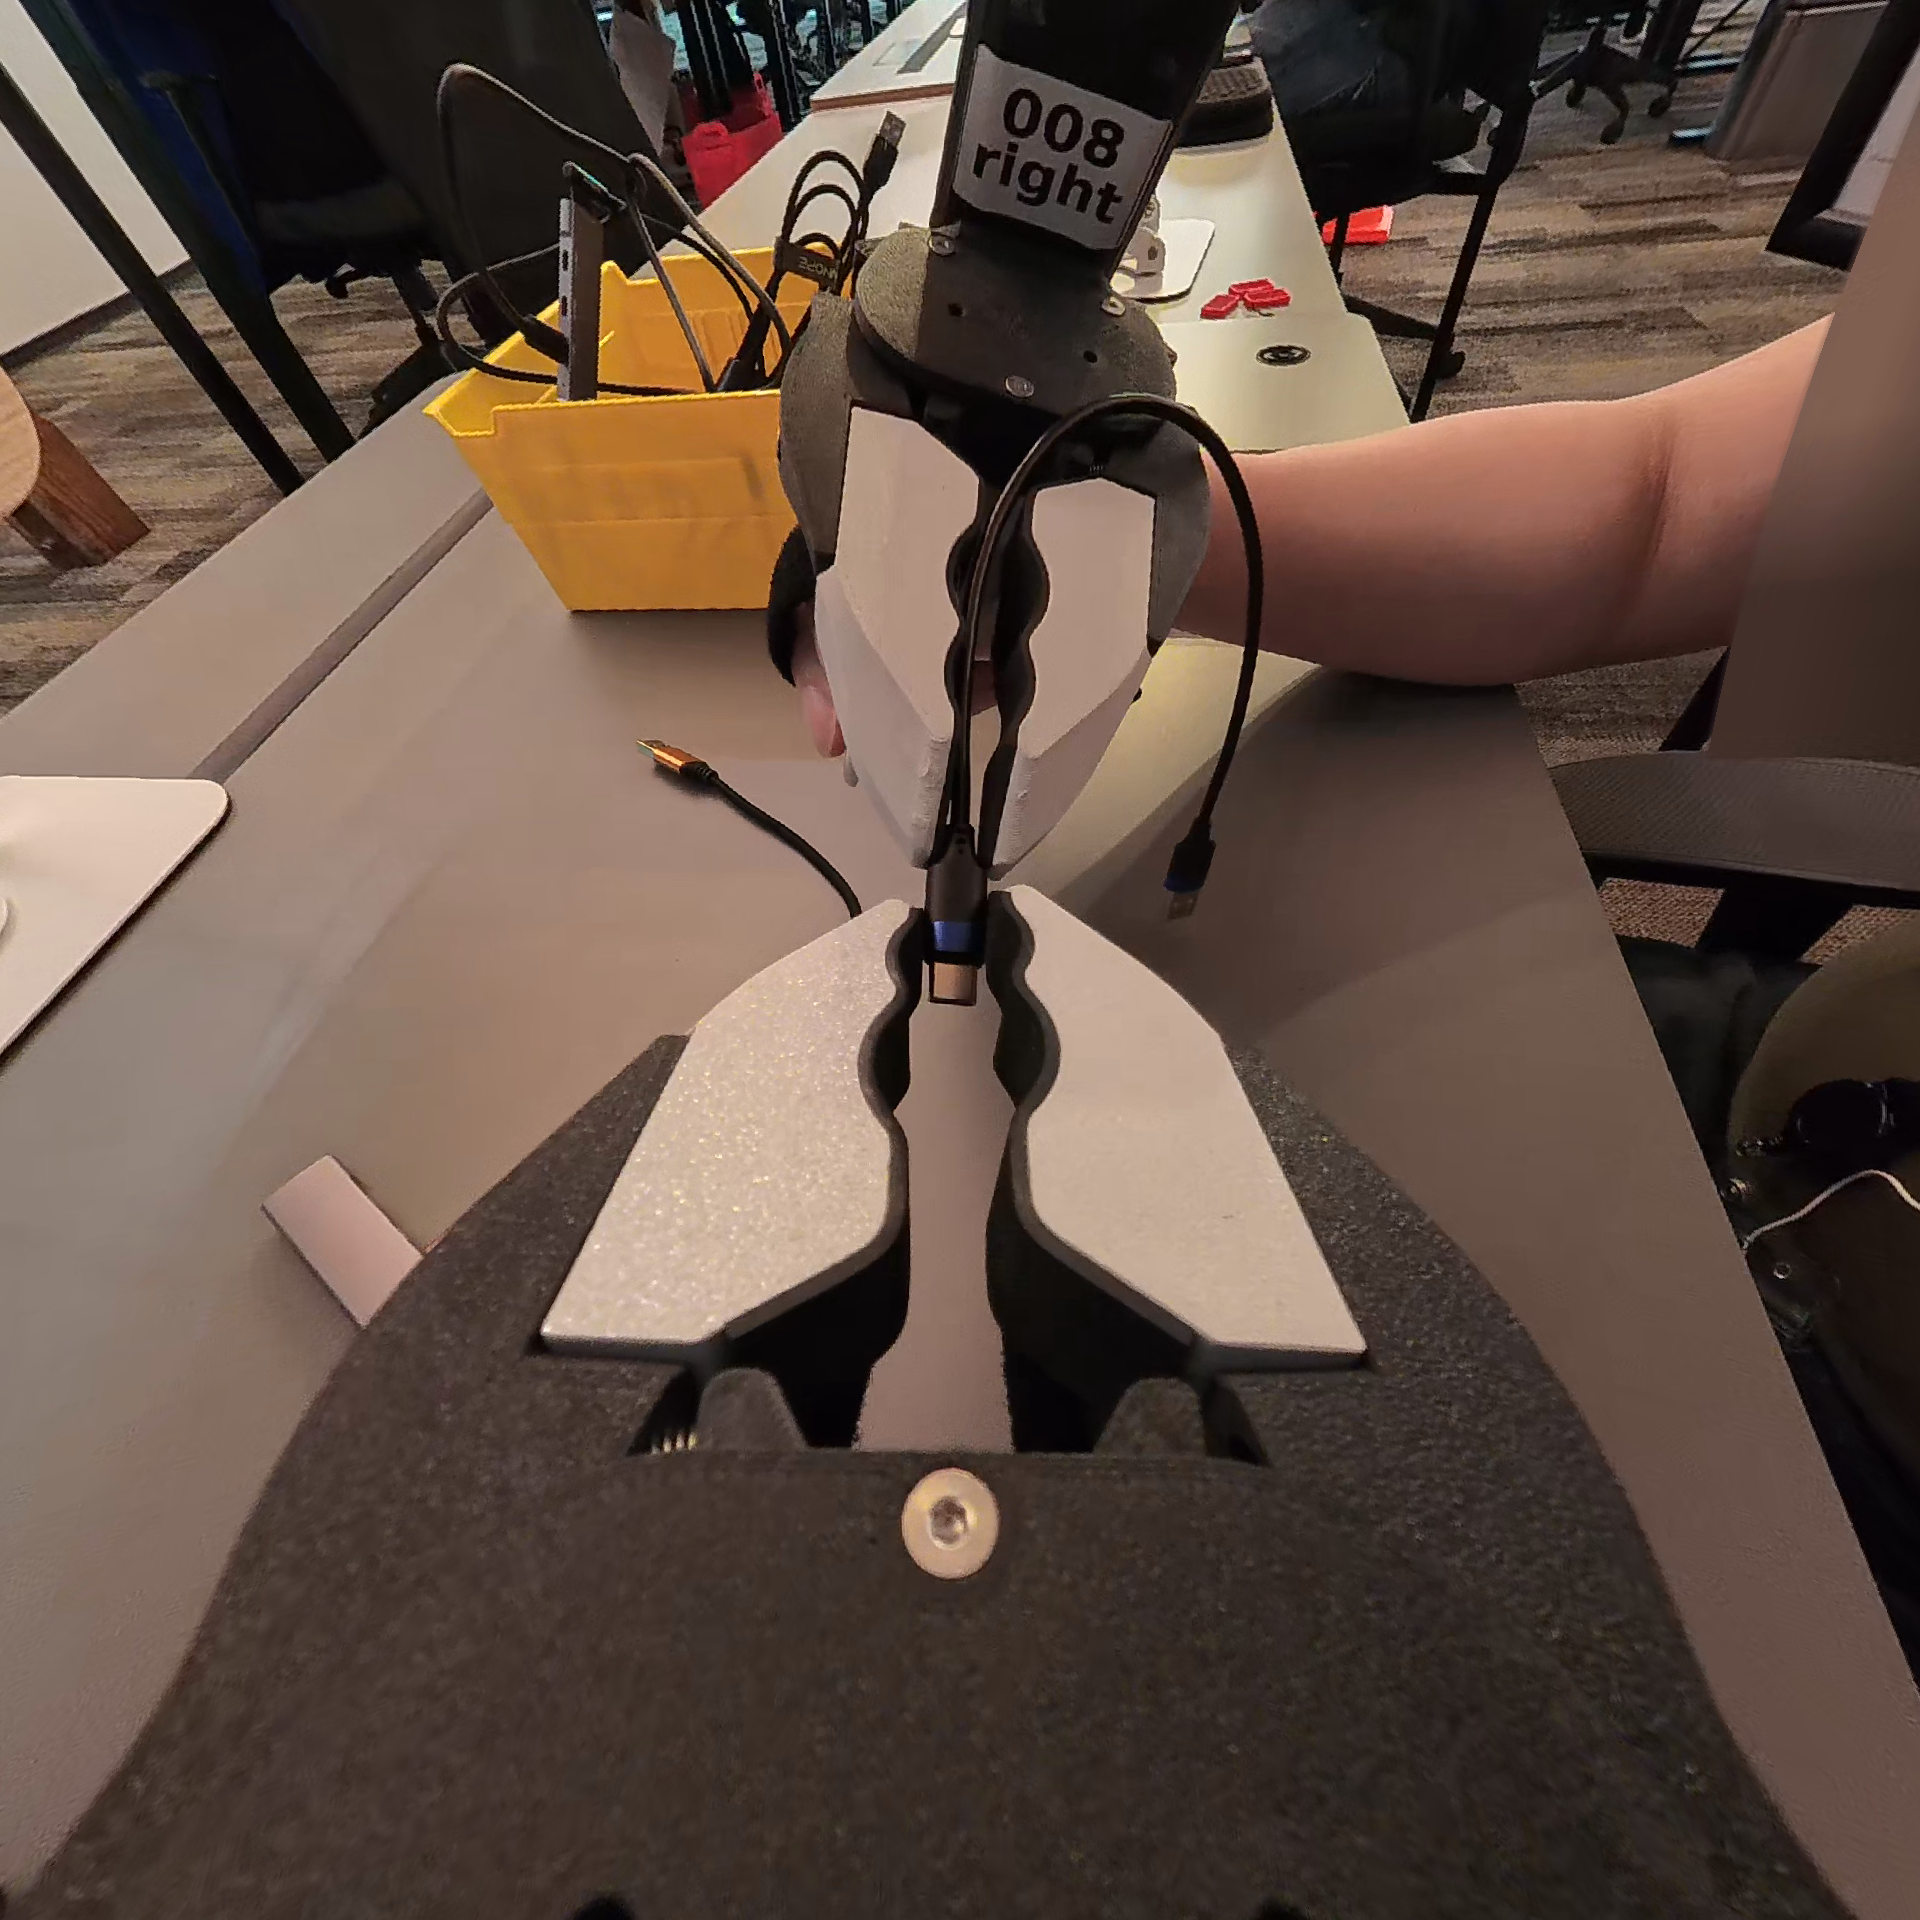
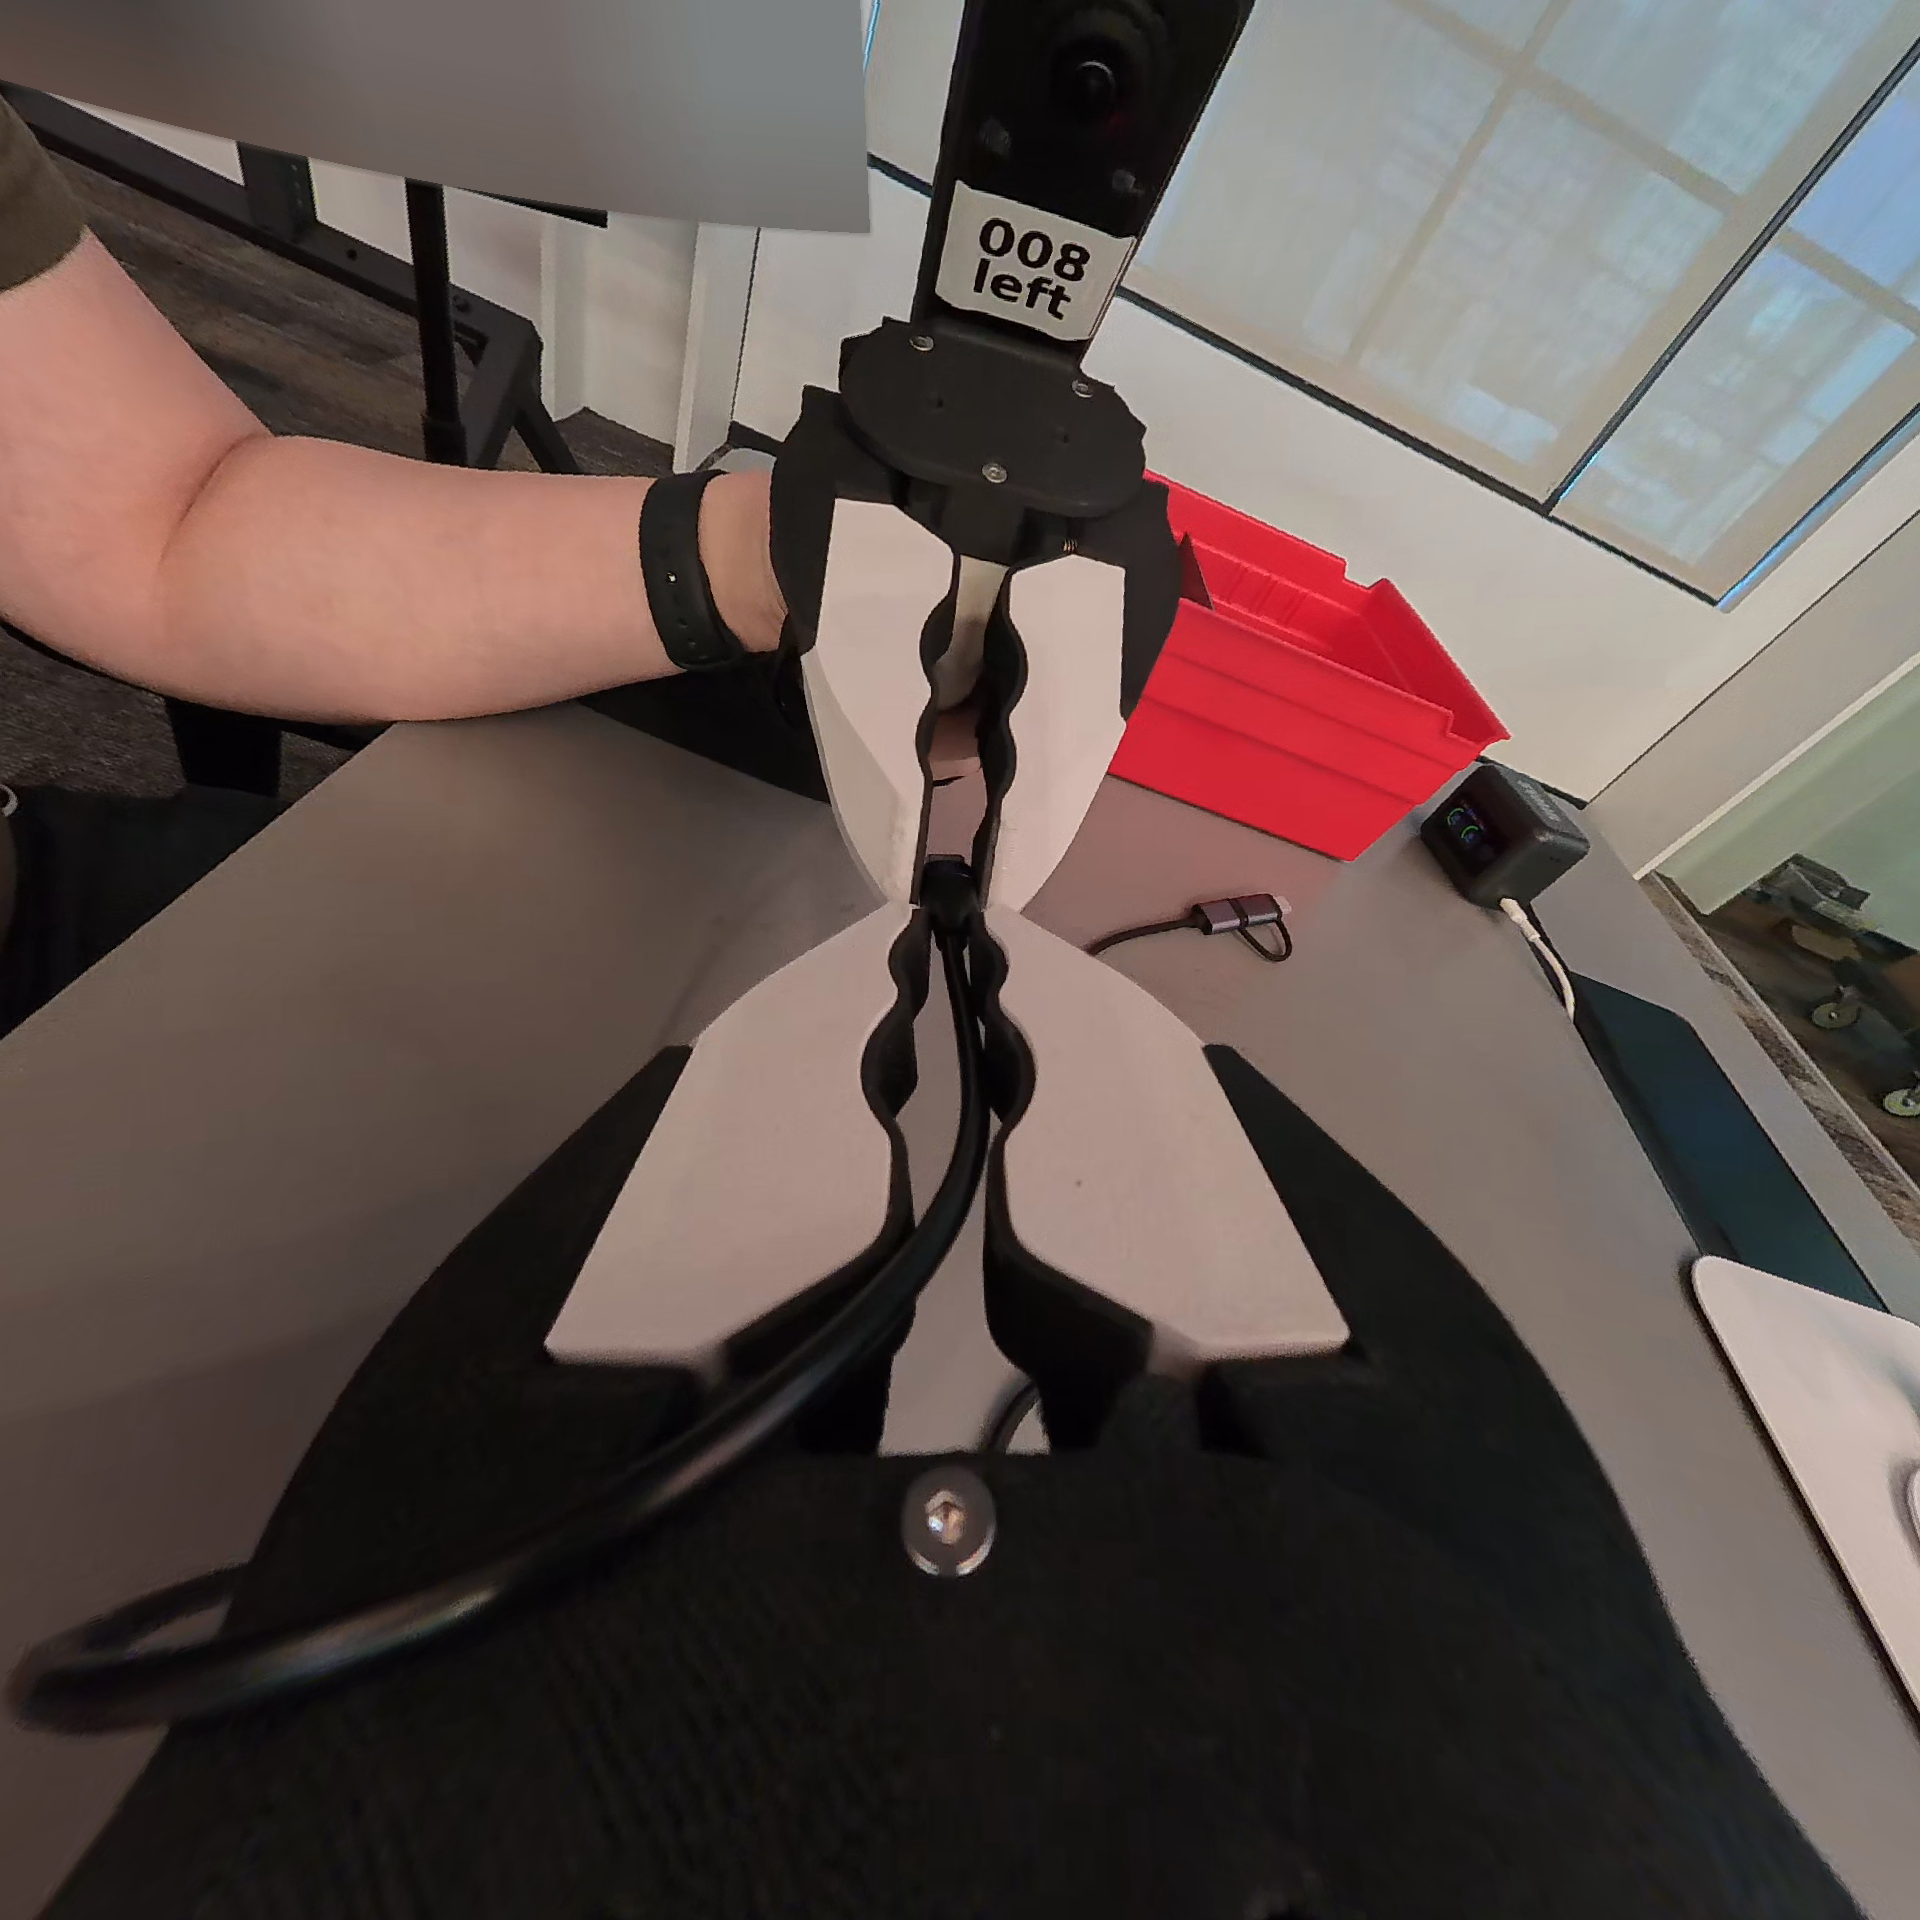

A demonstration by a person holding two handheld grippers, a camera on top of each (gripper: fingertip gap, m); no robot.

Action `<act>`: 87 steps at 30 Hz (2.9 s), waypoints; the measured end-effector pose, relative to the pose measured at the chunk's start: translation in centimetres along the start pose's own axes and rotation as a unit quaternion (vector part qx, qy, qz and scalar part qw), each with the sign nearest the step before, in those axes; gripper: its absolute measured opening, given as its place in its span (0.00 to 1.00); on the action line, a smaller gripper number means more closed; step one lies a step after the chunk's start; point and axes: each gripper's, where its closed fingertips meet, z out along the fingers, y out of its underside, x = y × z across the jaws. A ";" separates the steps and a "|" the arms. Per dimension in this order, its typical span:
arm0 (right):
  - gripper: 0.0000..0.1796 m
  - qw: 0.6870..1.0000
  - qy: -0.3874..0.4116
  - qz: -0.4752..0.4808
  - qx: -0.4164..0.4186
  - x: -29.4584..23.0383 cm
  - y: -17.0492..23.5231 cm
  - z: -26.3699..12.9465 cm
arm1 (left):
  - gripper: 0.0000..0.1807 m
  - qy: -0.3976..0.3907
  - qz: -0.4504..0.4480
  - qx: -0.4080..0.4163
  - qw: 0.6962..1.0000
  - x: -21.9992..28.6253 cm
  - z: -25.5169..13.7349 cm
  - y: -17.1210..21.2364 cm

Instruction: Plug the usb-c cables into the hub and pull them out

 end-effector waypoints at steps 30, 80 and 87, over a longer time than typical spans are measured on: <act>0.04 0.983 0.173 0.060 -0.027 7.2 2.6 -5.2 | 0.27 -0.359 -0.218 -0.223 0.880 -14.4 -1.0 13.1; 0.04 0.924 0.368 0.104 0.012 10.1 2.1 -5.0 | 0.13 -0.205 -0.241 0.064 0.946 -8.6 -0.4 0.6; 0.04 0.925 0.366 0.106 -0.002 10.1 2.5 -4.7 | 0.13 -0.206 -0.249 0.067 0.944 -8.7 -0.5 0.7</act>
